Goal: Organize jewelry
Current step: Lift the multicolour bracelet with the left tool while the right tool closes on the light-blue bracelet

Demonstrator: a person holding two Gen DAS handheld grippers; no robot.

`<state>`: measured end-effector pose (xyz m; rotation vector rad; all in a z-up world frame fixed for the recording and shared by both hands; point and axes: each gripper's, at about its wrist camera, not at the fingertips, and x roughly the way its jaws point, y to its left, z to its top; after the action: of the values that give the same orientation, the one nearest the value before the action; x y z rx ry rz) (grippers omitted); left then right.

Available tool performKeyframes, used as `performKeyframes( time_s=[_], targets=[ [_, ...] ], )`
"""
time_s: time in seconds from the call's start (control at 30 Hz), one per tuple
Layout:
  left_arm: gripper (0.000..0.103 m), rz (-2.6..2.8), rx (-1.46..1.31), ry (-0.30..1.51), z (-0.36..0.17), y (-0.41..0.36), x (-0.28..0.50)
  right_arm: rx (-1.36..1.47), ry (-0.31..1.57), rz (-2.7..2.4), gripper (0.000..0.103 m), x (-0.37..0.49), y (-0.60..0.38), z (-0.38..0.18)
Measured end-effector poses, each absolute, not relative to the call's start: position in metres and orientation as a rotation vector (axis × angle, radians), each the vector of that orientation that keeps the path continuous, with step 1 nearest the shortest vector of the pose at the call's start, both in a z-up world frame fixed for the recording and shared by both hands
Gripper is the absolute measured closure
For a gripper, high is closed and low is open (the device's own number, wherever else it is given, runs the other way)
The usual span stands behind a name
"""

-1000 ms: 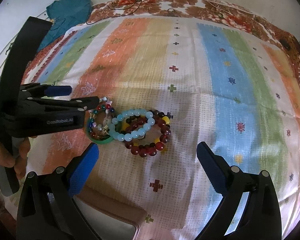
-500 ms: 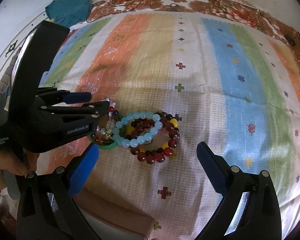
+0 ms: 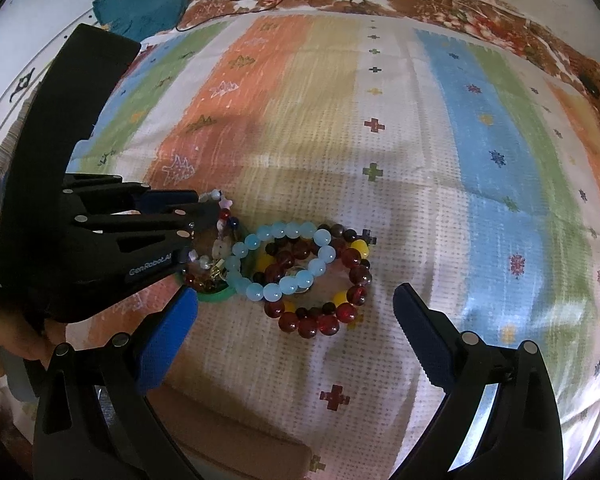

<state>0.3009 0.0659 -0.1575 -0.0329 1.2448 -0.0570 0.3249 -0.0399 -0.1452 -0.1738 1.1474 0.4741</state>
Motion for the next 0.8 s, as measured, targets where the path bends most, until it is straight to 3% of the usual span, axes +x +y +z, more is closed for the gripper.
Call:
performKeyframes(
  time_s=[0.33, 0.5, 0.8],
  targets=[
    [0.082, -0.073, -0.024, 1.268, -0.165, 0.065, 0.297, -0.175, 1.147, 0.476, 0.004, 0.326, -0.041, -0.146],
    [0.094, -0.050, -0.038, 1.265, -0.166, 0.071, 0.298, -0.174, 1.151, 0.475, 0.004, 0.328, -0.041, -0.147],
    [0.094, -0.049, -0.132, 1.229, -0.151, 0.090, 0.295, -0.161, 1.160, 0.487, 0.004, 0.334, -0.034, -0.150]
  ],
)
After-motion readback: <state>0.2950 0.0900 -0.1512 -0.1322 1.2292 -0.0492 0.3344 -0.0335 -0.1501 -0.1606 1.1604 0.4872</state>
